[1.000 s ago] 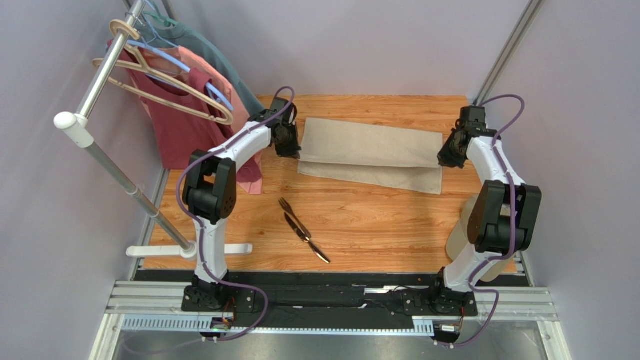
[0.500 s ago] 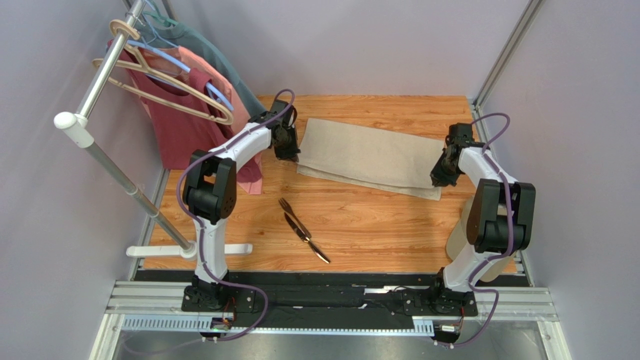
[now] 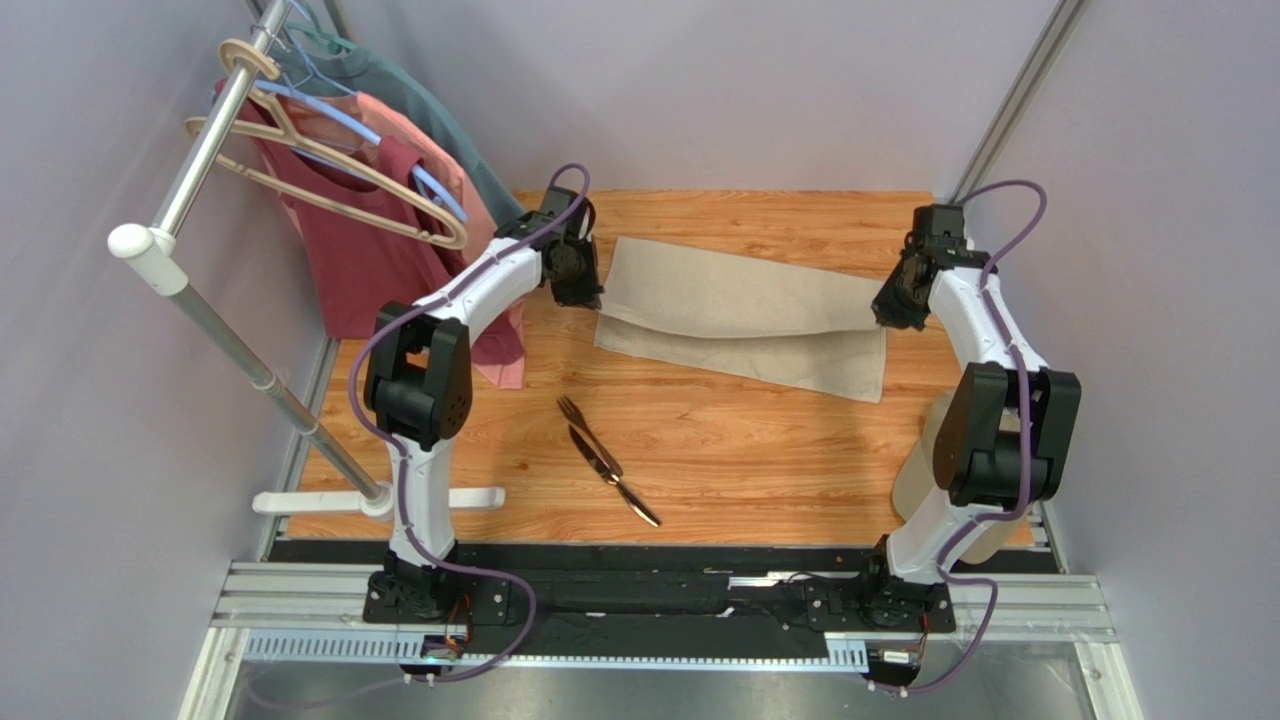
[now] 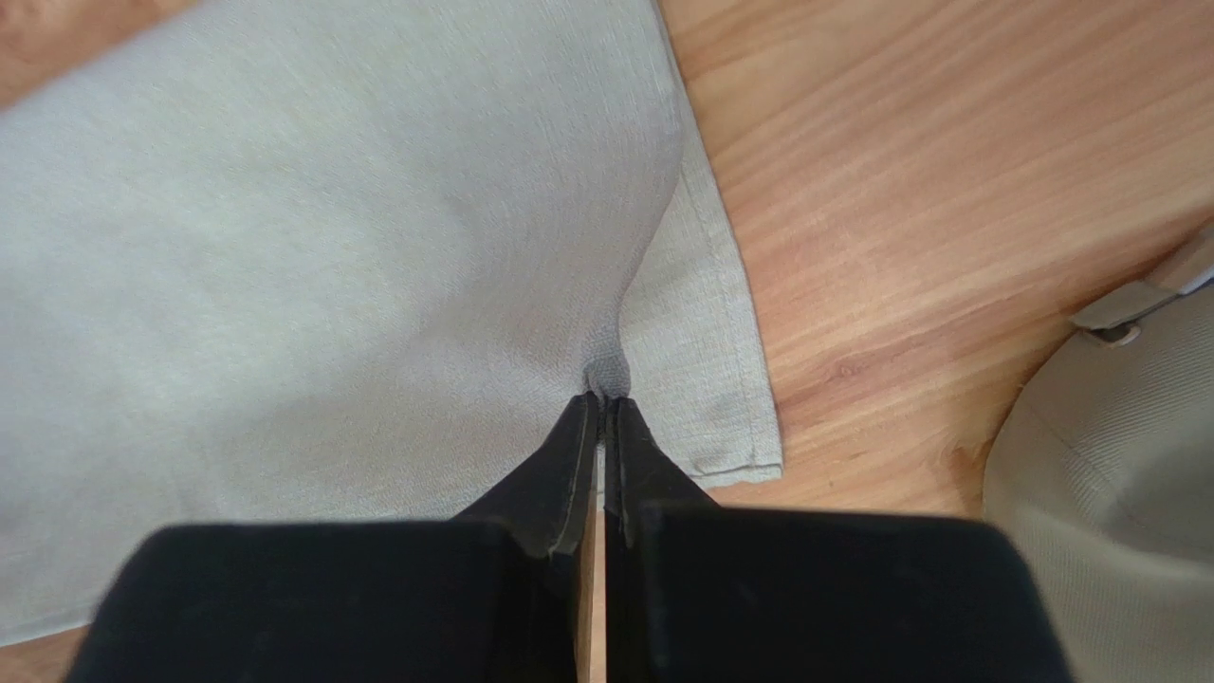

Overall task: Fold the napkin into a case and place the utensils inside
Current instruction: Fold and flatten the napkin at the center of the board.

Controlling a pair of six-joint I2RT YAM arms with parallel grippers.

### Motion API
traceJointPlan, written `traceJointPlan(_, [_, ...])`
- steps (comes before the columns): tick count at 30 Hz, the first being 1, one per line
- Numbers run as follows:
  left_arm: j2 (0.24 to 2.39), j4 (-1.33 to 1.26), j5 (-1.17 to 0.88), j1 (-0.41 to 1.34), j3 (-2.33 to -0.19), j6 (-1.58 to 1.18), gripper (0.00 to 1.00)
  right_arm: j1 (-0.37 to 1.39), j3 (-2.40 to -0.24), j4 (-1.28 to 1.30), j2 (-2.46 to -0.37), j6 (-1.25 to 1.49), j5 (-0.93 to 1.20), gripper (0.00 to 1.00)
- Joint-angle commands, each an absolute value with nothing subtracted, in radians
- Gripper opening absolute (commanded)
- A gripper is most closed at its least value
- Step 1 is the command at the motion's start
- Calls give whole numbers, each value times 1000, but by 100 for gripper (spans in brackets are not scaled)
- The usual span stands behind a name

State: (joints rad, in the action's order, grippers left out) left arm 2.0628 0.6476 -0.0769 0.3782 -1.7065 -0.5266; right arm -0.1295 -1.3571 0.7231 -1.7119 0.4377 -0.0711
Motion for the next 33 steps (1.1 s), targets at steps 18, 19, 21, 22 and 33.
traceJointPlan(18, [2003,660,-120,385,-1640,-546,0,-129,-1212,712,-1650,431,-98,0])
traceJointPlan(19, [2009,658,-126,387,-1637,-545,0,-129,-1209,712,-1661,431,-100,0])
traceJointPlan(21, [2023,663,-126,388,-1632,-545,0,-129,-1192,703,-1680,437,-95,0])
traceJointPlan(22, [2025,663,-126,388,-1623,-546,0,-129,-1187,700,-1683,439,-91,0])
traceJointPlan(33, [2078,678,-74,390,-1640,-542,0,-130,-1141,670,-1729,443,-110,0])
